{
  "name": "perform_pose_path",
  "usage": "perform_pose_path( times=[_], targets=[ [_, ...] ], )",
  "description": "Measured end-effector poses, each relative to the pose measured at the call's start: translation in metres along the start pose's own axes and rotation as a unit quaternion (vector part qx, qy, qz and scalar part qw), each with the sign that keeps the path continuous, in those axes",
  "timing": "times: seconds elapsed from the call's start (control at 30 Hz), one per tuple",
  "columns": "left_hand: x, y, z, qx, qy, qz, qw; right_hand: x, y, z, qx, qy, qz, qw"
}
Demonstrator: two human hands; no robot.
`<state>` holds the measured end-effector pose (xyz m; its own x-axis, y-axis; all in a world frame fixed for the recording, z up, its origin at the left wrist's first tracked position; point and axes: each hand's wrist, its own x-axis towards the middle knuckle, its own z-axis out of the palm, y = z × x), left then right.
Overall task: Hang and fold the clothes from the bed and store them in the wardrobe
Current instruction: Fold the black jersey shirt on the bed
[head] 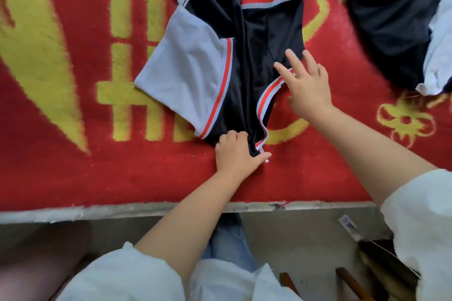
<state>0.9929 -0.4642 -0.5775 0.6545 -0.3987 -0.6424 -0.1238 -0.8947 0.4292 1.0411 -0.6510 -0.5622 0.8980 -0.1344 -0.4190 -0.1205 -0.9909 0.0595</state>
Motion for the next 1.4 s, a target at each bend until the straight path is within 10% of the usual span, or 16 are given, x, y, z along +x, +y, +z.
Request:
perform_pose_path(
  times=[0.27,0.47,0.73,0.93,1.07,1.17,1.4],
  targets=[
    [0.016,-0.001,0.005,0.051,0.033,-0.049,0.997,0.024,0.014,-0.008,0.009,-0.002,-0.037,0.999],
    [-0.006,-0.05,-0.048,-0.017,0.033,-0.17,0.985,-0.003,-0.009,-0.038,0.325,-0.05,0.079,0.941],
    [-0.087,-0.111,-0.148,-0.074,0.201,-0.275,0.937,-0.054,-0.053,-0.103,0.179,-0.017,-0.11,0.978],
    [-0.15,-0.058,-0.261,-0.252,0.416,-0.123,0.865,-0.11,-0.078,-0.203,0.28,0.205,-0.016,0.938],
    [-0.219,-0.033,-0.291,0.004,0.33,0.039,0.943,-0.168,-0.08,-0.262,0.434,0.295,0.062,0.849],
    [-0.284,-0.039,-0.309,0.103,0.353,0.091,0.926,-0.231,-0.08,-0.296,0.438,0.361,0.065,0.821],
    [-0.386,-0.019,-0.313,-0.278,0.457,0.182,0.825,-0.347,-0.098,-0.349,0.353,0.529,0.041,0.771]
  ],
)
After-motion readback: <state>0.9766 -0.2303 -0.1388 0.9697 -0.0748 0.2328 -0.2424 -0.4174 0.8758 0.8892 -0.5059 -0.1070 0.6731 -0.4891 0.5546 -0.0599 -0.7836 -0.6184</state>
